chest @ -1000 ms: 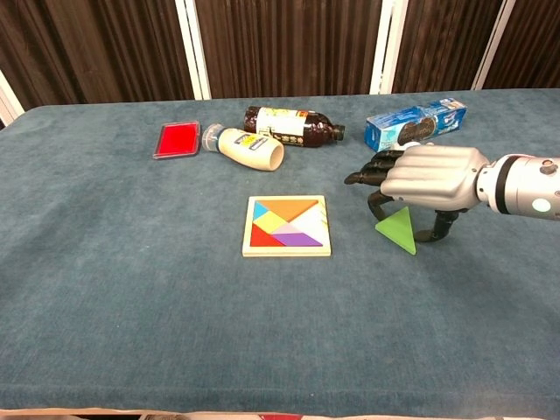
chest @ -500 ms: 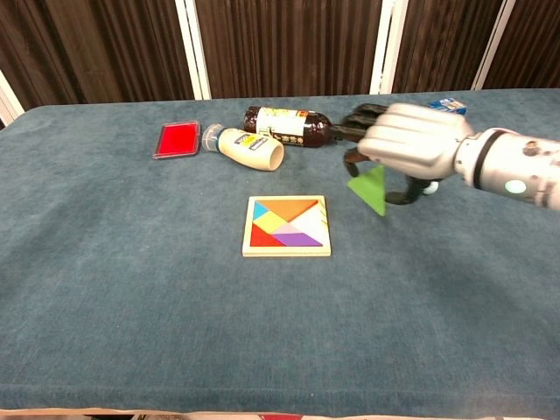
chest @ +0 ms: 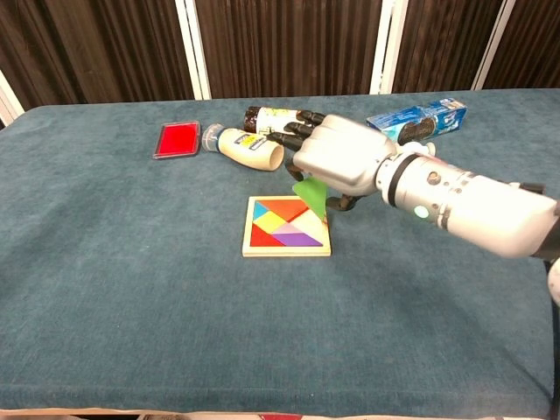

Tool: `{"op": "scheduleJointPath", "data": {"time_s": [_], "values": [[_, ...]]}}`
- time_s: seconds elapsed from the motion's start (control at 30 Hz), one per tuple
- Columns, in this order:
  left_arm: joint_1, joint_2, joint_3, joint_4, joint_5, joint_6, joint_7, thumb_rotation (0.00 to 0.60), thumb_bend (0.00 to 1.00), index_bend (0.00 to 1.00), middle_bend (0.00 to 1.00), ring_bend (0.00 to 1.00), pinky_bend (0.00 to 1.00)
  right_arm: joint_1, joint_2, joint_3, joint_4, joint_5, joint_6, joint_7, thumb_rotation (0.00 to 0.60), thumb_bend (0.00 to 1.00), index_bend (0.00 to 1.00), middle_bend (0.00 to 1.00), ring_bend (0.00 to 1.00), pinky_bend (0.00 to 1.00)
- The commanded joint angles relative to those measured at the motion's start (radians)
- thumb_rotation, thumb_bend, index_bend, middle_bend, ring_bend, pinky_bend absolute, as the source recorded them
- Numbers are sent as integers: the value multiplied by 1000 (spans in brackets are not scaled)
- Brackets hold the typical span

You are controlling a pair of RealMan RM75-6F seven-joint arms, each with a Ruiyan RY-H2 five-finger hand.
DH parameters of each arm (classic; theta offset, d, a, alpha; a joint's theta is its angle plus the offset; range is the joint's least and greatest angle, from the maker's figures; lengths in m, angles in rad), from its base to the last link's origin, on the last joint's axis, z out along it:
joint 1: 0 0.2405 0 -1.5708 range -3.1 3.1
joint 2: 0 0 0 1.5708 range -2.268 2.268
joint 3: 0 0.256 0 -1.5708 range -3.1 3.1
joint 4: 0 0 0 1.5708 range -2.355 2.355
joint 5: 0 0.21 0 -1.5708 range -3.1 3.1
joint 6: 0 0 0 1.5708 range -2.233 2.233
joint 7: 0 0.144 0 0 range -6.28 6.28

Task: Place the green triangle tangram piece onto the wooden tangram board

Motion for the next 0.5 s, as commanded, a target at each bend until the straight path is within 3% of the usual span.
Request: {"op": "scheduleJointPath", "data": {"time_s": [0.03,0.5], "values": [[2,2,2,1,6,6,-6,600,456,0,0,0,0,2,-25,-6,22,5,6,-13,600,438,590,0,0,0],[2,12,8,2,21,17,-30,600,456,0,0,0,0,5,-96,-10,77,27,21,-76,600,438,572,0,0,0]]}}
